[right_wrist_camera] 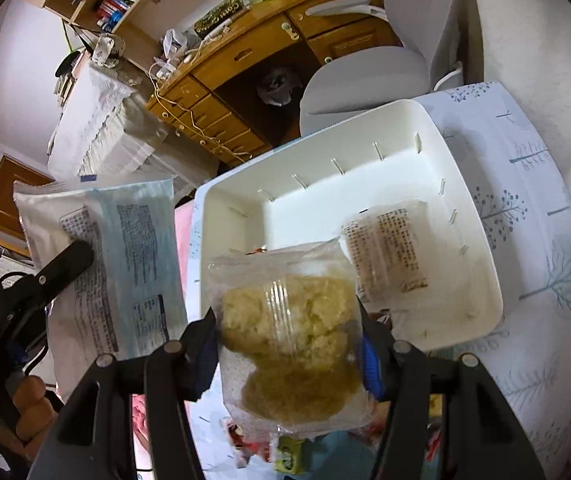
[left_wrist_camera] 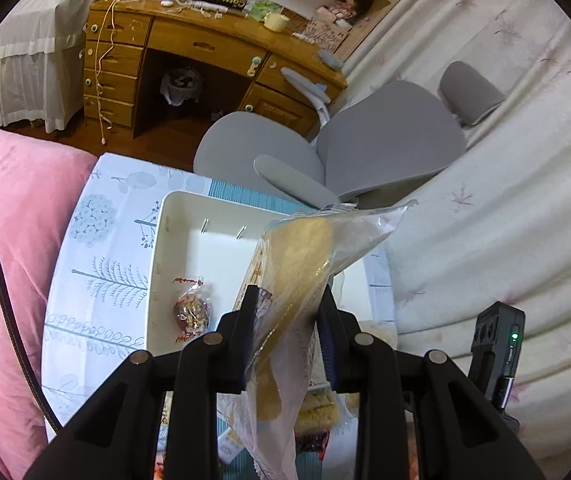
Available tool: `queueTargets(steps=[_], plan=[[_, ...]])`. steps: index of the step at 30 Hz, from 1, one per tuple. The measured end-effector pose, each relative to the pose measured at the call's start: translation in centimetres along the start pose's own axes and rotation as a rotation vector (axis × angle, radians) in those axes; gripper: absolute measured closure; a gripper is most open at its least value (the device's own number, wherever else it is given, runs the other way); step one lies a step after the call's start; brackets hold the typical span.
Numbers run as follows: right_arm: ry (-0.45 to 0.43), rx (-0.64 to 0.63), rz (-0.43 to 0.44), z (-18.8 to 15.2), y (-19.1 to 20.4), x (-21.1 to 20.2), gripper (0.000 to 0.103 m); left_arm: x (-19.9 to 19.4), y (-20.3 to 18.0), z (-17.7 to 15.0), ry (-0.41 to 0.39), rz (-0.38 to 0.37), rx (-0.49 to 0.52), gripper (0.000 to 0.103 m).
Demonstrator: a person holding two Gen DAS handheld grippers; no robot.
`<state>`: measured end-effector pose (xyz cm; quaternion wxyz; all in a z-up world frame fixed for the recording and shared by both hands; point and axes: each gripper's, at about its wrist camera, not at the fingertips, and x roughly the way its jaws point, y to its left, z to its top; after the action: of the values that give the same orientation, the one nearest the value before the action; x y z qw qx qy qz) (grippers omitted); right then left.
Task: Organize snacks
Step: 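Lower the cracker bag and bread pack into the white tray and open both tools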
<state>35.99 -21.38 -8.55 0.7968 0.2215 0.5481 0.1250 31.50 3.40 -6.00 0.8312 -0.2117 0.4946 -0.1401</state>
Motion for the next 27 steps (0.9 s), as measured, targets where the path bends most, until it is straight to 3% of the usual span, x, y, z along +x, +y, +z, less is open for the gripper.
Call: queueTargets(steps=[5,6,9,10,19,27], plan=[[0.029,0.006,-0.003,1.0,-2.0,1.2,0.045,2.5,-0.5,-0.2,0.027,0.051,0.006,0.076],[0.031,0.014,0.004,1.2,-2.3,1.4,0.045,2.7,-0.6,-0.2,0.025,0.060,0.008,0.072],[0.049,0.040,0.020,1.3,-3.3,1.7,0.044,2.8,-1.3,-0.2,0.025,0.089,0.038,0.041],[0.054,0.048,0.023,1.4,-3.6,1.7,0.042,2.7,-1.4,-0.2,0.020,0.107,0.046,0.035],[0.030,0.080,0.029,0.8,-4.0,0.8,0.014,1.7,-1.0,-0.8,0.049,0.137,0.042,0.025],[0.031,0.077,0.021,-1.1,-2.2,-0.1,0.012,-1.9,0.1,-2.7,0.031,0.115,0.022,0.023]])
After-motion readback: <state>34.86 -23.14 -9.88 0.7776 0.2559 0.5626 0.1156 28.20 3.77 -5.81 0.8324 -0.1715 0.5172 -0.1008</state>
